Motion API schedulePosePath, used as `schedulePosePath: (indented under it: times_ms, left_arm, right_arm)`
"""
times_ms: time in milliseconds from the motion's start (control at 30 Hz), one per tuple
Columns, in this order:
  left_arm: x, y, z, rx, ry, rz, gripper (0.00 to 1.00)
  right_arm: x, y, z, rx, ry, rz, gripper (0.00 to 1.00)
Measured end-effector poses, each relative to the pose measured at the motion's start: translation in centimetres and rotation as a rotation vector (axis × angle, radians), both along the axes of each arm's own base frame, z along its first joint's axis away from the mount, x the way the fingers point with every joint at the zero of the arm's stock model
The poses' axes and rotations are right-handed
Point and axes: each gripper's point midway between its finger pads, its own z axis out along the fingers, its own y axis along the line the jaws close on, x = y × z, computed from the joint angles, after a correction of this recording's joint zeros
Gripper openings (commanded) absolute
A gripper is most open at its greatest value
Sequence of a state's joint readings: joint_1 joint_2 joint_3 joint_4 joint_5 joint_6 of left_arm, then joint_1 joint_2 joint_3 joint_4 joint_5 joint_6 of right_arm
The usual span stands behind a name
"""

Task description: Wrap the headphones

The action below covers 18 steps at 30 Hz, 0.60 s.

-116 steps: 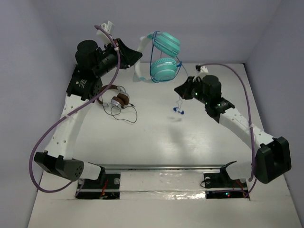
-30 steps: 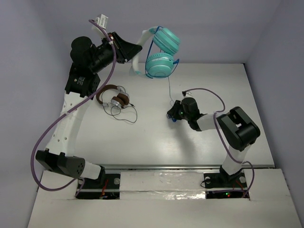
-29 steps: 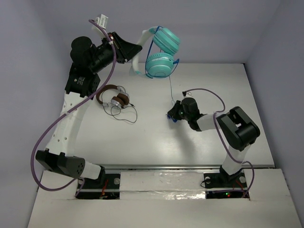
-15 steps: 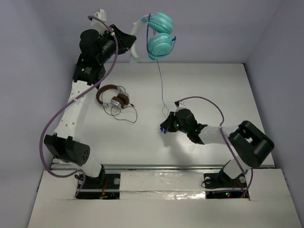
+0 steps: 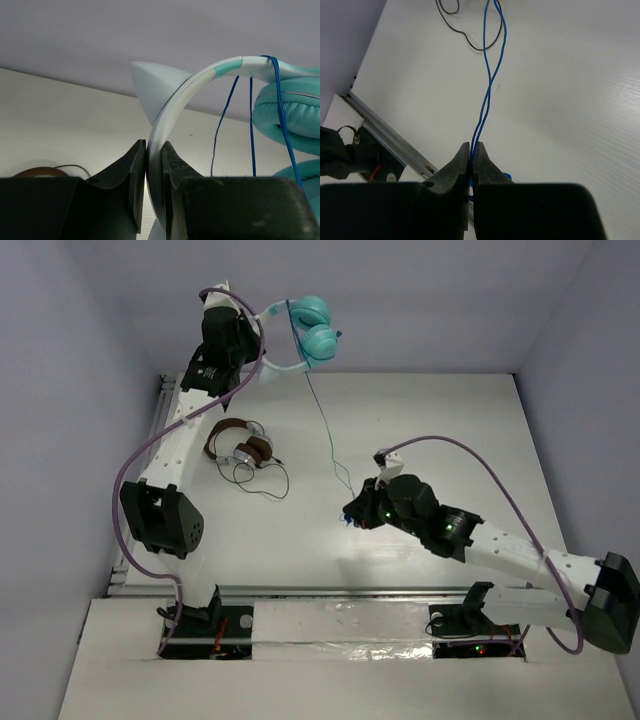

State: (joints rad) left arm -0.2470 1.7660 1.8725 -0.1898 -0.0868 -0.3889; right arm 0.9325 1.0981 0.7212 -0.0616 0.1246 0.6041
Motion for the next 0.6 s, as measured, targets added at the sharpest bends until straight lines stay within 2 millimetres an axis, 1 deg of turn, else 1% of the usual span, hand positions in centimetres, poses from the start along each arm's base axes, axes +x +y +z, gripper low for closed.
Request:
schedulePosePath:
  times_ms: [67,200,300,367,467,533,600]
  left_arm:
    - [0.2,0.7,-1.2,0.044,0.019,0.030,0.00]
    - [0.1,1.9,-4.4,0.144,0.072,0.085,0.00]
    - [-0.2,2.3,-6.9,0.211,0.125,0.105,0.00]
    - [-0.1,2.1,-8.2,0.258,0.150,0.110,0.00]
    - [-0.3,1.0,-9.3,0.326,0.165,0.115,0.00]
    - [-0.8,-0.6,-9.9,0.375,0.169,0.098,0.00]
    - [-1.4,-2.7,-10.5,0.419,0.169,0.066,0.00]
  right_arm:
    - [-0.2,-0.4,2.4,0.002,-0.031,0.005,0.00]
    - [-0.3,-0.8,7.5,0.020,-0.098,0.020,0.00]
    - [-0.3,-0.7,10.6,0.017,-0.141,0.039,0.00]
    - [-0.3,-0.8,11.9,0.005,-0.159,0.048,0.00]
    - [-0.4,-1.3,13.4,-0.016,-0.181,0.055,0.00]
    - [-0.4,-1.7,14.6,-0.019,-0.204,0.052,0.00]
    - [-0.3,-2.2,16.0,-0.020,-0.231,0.039,0.00]
